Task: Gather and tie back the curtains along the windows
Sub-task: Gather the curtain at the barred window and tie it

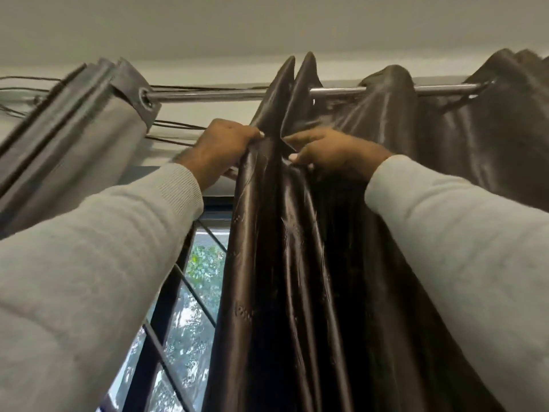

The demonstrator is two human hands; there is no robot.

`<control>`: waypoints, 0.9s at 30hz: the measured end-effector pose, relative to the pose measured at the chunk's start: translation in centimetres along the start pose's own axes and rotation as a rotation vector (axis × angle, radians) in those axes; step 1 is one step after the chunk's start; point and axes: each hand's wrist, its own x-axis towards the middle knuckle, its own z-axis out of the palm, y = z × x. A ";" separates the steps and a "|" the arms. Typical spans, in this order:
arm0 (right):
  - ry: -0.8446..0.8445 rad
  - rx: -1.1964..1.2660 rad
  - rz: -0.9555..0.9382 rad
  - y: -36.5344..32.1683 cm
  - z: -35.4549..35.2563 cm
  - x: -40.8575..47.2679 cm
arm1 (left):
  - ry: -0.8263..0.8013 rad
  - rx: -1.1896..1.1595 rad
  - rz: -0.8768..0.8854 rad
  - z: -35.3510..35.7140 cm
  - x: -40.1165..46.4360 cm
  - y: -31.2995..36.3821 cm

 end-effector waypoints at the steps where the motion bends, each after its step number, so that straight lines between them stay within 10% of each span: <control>1: 0.085 0.025 -0.025 0.5 -1.1 -0.7 | -0.007 0.003 0.009 0.1 0.1 0.0; 4: 0.674 -0.267 -0.002 3.0 -4.7 -2.1 | 0.046 0.044 0.059 0.9 0.9 0.7; 7: 0.846 -0.541 0.289 6.4 -7.2 -3.3 | 0.299 0.279 0.155 2.6 1.3 2.2; 13: 0.787 -0.547 0.460 10.0 -11.2 -5.4 | 0.193 0.318 0.134 7.1 2.3 4.4; 27: 0.107 0.056 -0.140 2.0 -1.1 0.5 | -0.127 0.141 0.035 2.1 1.4 3.6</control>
